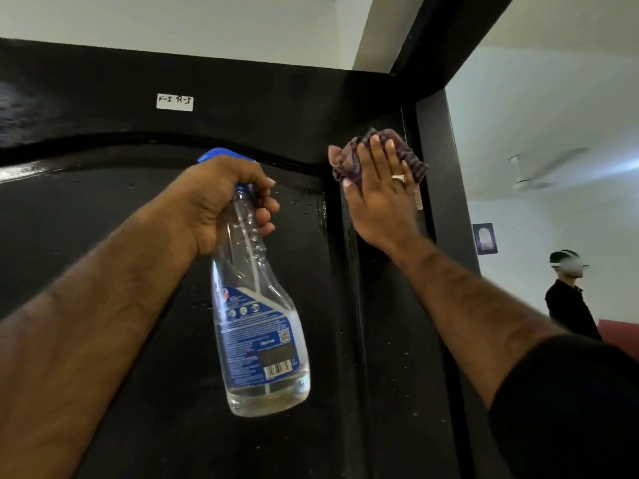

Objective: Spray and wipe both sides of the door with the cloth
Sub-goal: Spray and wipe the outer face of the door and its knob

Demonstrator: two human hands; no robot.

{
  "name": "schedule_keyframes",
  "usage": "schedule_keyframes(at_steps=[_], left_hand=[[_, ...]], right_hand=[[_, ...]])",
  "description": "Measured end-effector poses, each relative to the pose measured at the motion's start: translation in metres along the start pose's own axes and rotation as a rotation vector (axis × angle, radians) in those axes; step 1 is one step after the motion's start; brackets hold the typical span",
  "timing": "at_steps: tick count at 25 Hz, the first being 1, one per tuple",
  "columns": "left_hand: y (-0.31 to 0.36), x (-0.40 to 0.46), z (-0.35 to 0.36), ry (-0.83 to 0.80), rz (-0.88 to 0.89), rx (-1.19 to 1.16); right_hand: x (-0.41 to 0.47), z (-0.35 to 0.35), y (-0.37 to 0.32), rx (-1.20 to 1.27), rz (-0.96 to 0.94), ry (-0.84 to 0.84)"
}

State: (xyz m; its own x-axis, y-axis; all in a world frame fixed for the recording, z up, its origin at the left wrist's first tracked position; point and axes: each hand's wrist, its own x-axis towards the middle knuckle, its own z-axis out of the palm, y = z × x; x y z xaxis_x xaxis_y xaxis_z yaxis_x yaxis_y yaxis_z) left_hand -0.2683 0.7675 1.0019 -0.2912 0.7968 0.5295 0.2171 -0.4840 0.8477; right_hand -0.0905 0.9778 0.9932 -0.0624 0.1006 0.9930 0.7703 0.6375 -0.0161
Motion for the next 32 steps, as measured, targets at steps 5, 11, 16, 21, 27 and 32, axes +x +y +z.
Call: schedule_keyframes(at_steps=[5, 11, 16, 21, 27, 32], left_hand=[[-0.004, -0.002, 0.035, 0.001, 0.019, 0.006], [-0.049, -0.020, 0.064, -0.081, -0.076, 0.035], [-0.066, -0.031, 0.044, 0.024, -0.046, 0.013], [-0.058, -0.039, 0.015, 0.047, -0.070, -0.002], [-0.047, -0.041, 0.014, 0.094, -0.064, 0.041], [-0.048, -0.052, 0.005, 0.135, -0.048, 0.037]], right_hand=[[-0.057, 0.004, 0.027, 0.003, -0.445, 0.007], [0.016, -0.011, 0.067, 0.116, -0.060, -0.007], [-0.034, -0.002, 0.040, 0.045, -0.233, 0.030], [-0.117, -0.004, 0.053, -0.046, -0.786, -0.090], [-0.030, 0.018, -0.032, 0.055, -0.167, 0.097], [-0.131, 0.012, -0.005, 0.065, -0.480, -0.004]])
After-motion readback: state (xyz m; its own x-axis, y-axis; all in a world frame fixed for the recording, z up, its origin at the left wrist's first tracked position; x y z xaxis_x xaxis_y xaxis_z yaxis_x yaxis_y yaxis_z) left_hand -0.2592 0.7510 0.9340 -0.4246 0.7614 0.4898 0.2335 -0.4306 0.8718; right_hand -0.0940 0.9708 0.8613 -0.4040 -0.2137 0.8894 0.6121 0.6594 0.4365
